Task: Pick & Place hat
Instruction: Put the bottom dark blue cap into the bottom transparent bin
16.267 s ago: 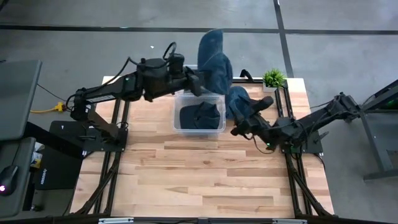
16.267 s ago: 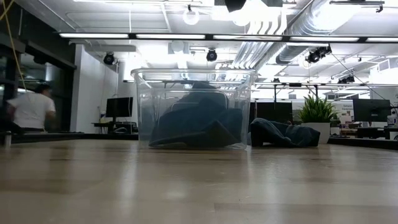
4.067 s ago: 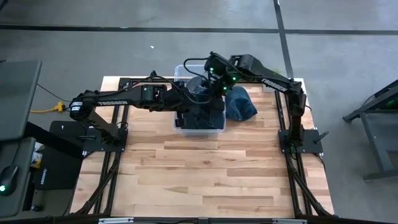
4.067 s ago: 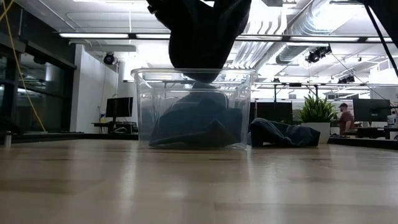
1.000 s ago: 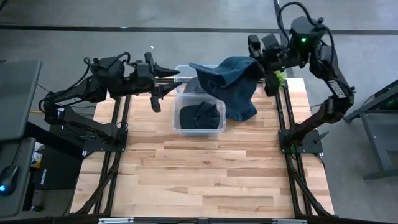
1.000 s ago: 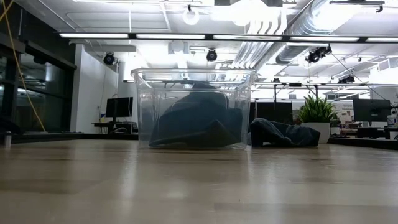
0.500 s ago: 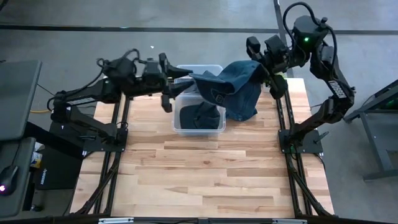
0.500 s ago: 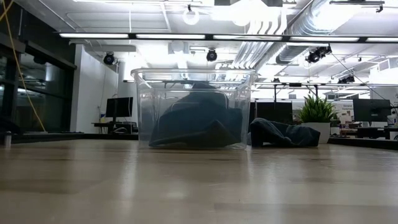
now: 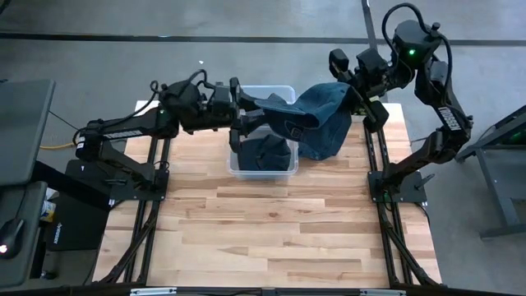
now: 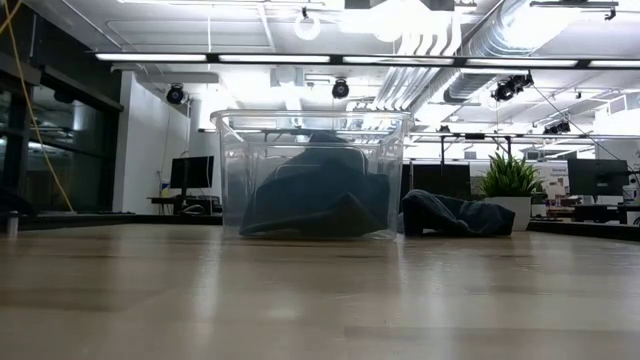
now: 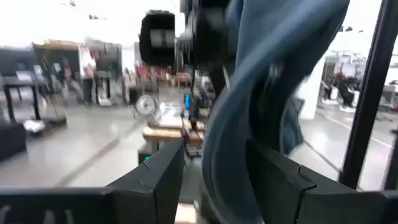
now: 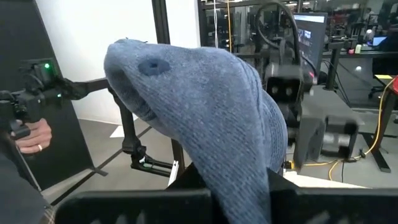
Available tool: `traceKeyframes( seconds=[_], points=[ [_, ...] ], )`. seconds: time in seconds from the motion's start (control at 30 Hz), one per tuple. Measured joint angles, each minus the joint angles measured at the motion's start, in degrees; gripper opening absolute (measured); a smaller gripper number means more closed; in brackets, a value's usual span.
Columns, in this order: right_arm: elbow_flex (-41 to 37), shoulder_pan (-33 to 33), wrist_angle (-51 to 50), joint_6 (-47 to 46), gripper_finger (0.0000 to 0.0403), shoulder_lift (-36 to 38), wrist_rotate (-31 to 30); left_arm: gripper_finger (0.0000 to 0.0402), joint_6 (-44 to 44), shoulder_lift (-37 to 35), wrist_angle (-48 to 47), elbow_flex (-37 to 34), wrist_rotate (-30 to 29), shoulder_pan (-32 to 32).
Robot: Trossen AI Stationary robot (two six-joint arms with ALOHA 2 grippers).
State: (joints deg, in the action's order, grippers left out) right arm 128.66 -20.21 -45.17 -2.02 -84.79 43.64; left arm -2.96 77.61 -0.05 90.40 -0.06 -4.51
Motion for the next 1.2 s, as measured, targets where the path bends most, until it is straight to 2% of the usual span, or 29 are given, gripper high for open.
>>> traceKeyframes(
  seconds=[0.23,0.33,0.47,0.7,0.9,1.1,1.2],
  points=[
    [0.0,0.0,-0.95,0.62,0.0,0.0,0.11,0.0157,-1.51,1.61,1.9,0.0,1.03,0.0],
    [0.0,0.0,-2.15,1.06,0.0,0.0,0.05,0.011,-1.84,1.48,2.85,0.01,1.85,0.0],
    [0.0,-0.02,-2.69,1.92,0.0,0.0,-0.28,0.0018,-1.89,1.38,2.99,0.03,2.5,0.02],
    [-0.04,-0.02,-2.67,2.08,0.0,-0.04,-0.43,0.0008,-1.88,1.44,3.34,0.03,3.68,0.02],
    [-0.04,-0.04,-2.64,2.1,0.0007,-0.04,-4.18,0.0006,-1.88,1.44,2.84,0.03,3.73,0.0],
    [-0.04,-0.07,-2.68,2.11,0.0068,-0.04,-10.91,0.0006,-1.88,1.41,0.05,0.03,2.91,0.0],
    [-0.04,-0.09,-2.67,2.12,0.0115,-0.04,-11.41,0.0006,-1.86,1.39,-0.25,0.03,2.42,-0.02]
  ],
)
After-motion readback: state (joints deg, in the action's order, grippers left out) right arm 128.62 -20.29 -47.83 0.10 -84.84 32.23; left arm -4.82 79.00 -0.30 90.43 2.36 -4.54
